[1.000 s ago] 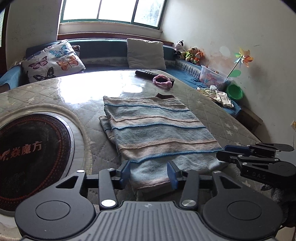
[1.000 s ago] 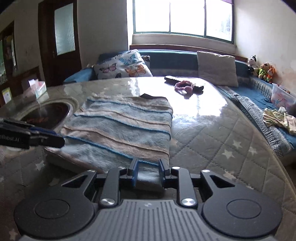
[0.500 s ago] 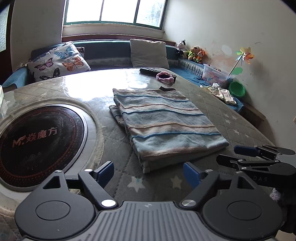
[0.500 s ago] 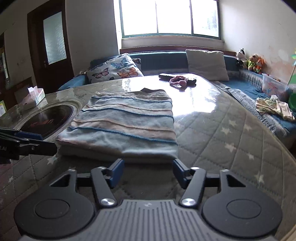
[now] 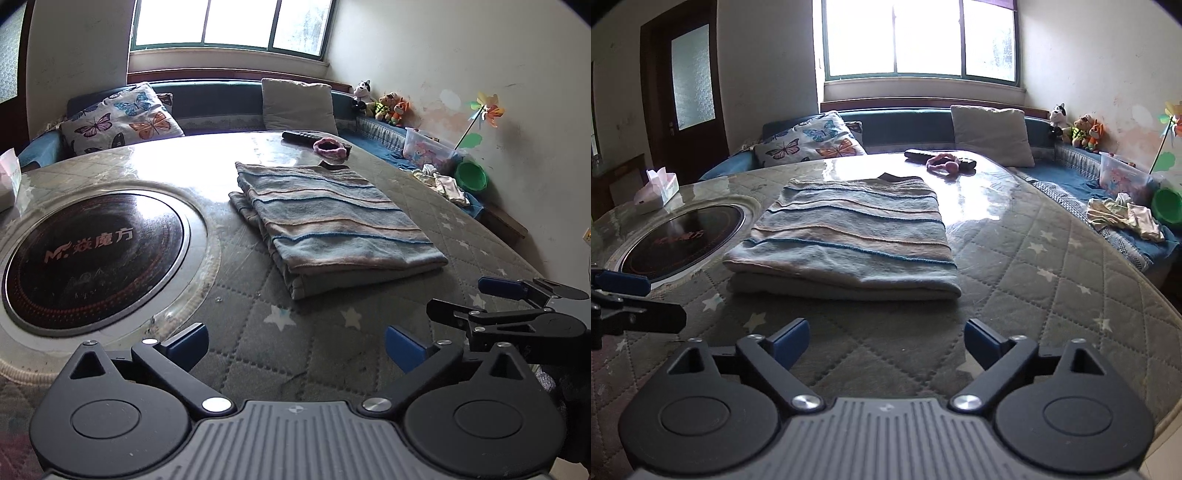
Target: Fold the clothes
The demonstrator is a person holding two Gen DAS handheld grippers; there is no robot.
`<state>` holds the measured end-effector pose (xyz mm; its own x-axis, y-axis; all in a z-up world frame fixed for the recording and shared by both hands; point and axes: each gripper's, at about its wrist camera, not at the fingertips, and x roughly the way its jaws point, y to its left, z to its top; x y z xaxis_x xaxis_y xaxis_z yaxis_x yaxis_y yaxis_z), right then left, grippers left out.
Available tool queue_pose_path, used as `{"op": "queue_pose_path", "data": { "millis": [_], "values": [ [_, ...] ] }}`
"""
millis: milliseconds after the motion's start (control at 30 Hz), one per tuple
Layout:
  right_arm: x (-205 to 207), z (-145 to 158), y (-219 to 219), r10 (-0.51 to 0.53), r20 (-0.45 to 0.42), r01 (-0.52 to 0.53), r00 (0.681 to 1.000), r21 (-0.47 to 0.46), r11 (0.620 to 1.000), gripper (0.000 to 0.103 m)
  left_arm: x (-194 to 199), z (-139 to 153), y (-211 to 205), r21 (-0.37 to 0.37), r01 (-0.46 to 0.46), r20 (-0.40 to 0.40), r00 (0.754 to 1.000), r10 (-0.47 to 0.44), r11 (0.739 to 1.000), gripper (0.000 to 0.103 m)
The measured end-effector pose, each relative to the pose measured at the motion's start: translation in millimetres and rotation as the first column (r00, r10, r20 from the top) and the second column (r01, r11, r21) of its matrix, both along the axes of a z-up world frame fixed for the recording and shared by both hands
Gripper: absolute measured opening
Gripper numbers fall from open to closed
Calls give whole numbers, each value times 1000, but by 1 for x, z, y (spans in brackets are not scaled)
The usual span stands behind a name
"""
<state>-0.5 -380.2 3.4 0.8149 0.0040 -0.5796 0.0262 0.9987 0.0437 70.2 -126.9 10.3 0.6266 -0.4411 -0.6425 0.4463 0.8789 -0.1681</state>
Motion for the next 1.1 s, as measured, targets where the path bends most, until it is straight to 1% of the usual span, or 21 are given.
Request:
{"op": "queue_pose_path", "data": {
  "millis": [367, 667, 1100],
  "values": [
    [-13, 1, 10, -10, 18, 11, 1000, -12, 1000, 103, -15, -5, 7, 8, -32, -10, 999, 32, 999, 103],
    [-23, 0, 14, -49, 21, 50, 999, -14, 999, 103, -24, -3, 8, 24, -38, 12, 999, 38, 999, 103],
    [-28, 3, 28, -30, 45, 32, 999, -47, 998, 103, -36, -8, 7, 56, -36, 23, 999, 35, 998, 103]
  ]
}}
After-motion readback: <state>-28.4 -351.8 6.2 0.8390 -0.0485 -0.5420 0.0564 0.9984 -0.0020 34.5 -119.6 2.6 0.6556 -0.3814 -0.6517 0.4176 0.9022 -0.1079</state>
